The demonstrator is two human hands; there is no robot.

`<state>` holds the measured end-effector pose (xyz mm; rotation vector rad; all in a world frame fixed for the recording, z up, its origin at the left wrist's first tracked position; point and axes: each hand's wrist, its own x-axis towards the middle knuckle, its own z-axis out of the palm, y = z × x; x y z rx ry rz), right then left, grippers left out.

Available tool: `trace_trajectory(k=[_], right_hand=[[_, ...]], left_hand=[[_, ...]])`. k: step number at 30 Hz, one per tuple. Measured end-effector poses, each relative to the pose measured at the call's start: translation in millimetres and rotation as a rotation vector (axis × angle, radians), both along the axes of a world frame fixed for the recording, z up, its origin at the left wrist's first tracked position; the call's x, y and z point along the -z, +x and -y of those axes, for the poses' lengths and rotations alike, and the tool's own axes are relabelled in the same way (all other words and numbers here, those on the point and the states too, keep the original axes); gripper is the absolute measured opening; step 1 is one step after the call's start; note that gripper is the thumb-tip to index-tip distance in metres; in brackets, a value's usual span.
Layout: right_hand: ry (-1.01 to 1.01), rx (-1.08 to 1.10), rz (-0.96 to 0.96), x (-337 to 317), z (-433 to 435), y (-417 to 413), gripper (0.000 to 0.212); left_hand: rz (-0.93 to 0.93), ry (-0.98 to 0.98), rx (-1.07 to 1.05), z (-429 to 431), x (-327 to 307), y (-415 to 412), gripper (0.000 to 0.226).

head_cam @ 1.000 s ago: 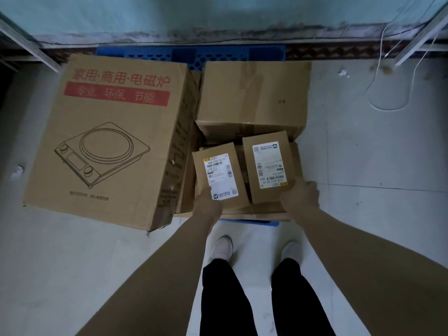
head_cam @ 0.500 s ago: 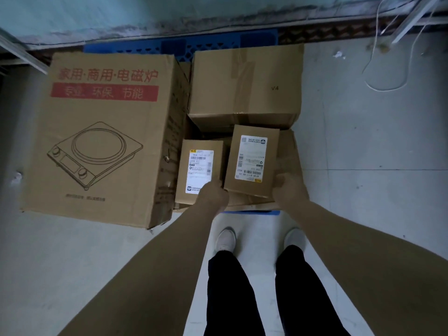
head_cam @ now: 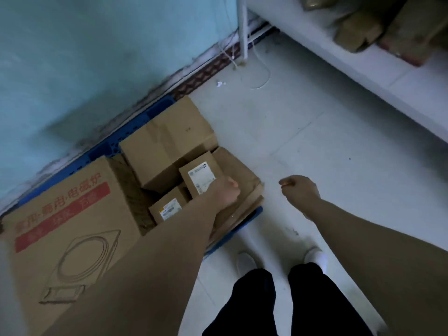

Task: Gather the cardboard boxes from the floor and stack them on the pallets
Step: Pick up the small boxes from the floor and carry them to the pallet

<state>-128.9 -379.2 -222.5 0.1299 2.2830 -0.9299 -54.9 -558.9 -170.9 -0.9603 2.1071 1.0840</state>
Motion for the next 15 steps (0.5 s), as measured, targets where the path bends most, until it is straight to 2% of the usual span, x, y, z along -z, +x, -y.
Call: trace_trajectory(k=[3, 6, 10, 15], right_hand=[[-0.041, 0.185, 0.021, -6, -61, 16, 0.027], [-0.050, 0.346, 0.048, -11, -132, 37, 0.026], [-0.052, 0.607, 0.060, -11, -233, 79, 0.025], [-0.020, 0.863, 0.070, -4, -354, 167, 0.026]], left_hand=[[0.013, 0.032, 0.114, -42, -5, -11, 0.013], [-0.002, -0.016, 0.327, -99, -7, -27, 0.010], [0.014, -0.030, 0.595, -192, -7, -36, 0.034], [0.022, -0.023, 0.776, -330, -4, -8, 0.033]])
